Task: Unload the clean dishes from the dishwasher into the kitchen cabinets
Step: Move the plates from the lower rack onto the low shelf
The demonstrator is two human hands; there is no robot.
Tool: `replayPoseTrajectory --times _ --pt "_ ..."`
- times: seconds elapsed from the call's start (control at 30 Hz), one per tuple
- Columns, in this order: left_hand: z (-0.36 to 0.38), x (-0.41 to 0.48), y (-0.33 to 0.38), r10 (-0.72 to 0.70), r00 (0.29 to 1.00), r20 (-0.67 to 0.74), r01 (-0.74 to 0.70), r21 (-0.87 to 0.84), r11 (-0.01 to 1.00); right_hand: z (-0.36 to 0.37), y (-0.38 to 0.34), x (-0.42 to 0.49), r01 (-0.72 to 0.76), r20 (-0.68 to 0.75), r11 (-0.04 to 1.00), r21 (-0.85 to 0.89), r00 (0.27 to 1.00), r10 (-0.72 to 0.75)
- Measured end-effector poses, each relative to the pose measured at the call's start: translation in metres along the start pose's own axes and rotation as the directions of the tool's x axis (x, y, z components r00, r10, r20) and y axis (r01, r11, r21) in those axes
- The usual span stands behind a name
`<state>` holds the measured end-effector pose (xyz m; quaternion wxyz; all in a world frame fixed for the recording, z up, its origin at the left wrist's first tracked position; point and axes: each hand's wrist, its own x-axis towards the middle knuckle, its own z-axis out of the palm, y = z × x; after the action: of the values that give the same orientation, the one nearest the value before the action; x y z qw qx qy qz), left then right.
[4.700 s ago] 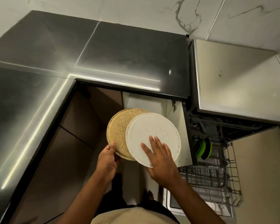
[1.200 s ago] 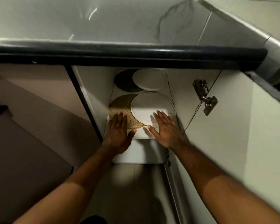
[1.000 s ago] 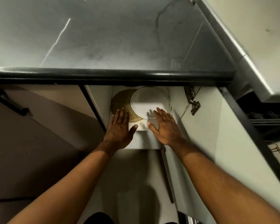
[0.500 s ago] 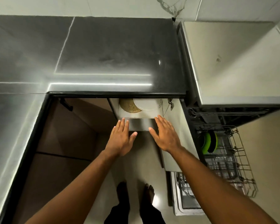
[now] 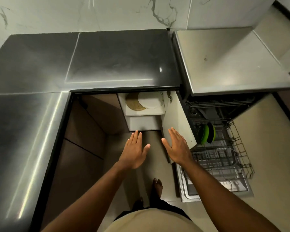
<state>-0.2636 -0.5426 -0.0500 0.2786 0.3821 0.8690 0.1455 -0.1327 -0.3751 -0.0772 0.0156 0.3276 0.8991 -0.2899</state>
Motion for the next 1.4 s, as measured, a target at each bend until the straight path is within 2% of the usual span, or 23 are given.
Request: replayPoseTrajectory --times 0.1,0.23,0.47,0.67,0.8,1.1,1.4 --pt "0.009 -0.022 0.002 0.099 0.995 -0.023 -0.098 0.015 0.995 0.004 -0.003 -0.036 -0.036 -0.04 0.999 0.018 0.999 0.037" --pt "0.025 -0.041 0.007 0.144 0.989 -0.035 -0.145 -0.024 0.989 0.011 0.002 -0.072 -0.081 -0.055 0.997 0.016 0.995 0.082" --pt "0.079 -0.076 0.034 0.249 0.963 0.102 -0.252 0.015 0.968 0.004 0.026 -0.146 -0.216 -0.142 0.972 0.096 0.963 0.228" --pt "0.112 -0.091 0.076 0.308 0.937 0.166 -0.317 0.03 0.948 -0.006 0.068 -0.185 -0.309 -0.168 0.941 0.141 0.929 0.33" --pt "0.133 -0.089 0.116 0.309 0.932 0.187 -0.322 0.044 0.946 -0.017 0.104 -0.203 -0.316 -0.166 0.933 0.171 0.925 0.343" --pt "0.188 -0.084 0.211 0.329 0.934 0.14 -0.335 0.022 0.942 -0.055 0.205 -0.24 -0.326 -0.116 0.925 0.194 0.929 0.352" --pt "0.203 -0.056 0.245 0.26 0.946 0.195 -0.261 -0.02 0.965 -0.078 0.249 -0.22 -0.357 -0.087 0.9 0.251 0.918 0.388"
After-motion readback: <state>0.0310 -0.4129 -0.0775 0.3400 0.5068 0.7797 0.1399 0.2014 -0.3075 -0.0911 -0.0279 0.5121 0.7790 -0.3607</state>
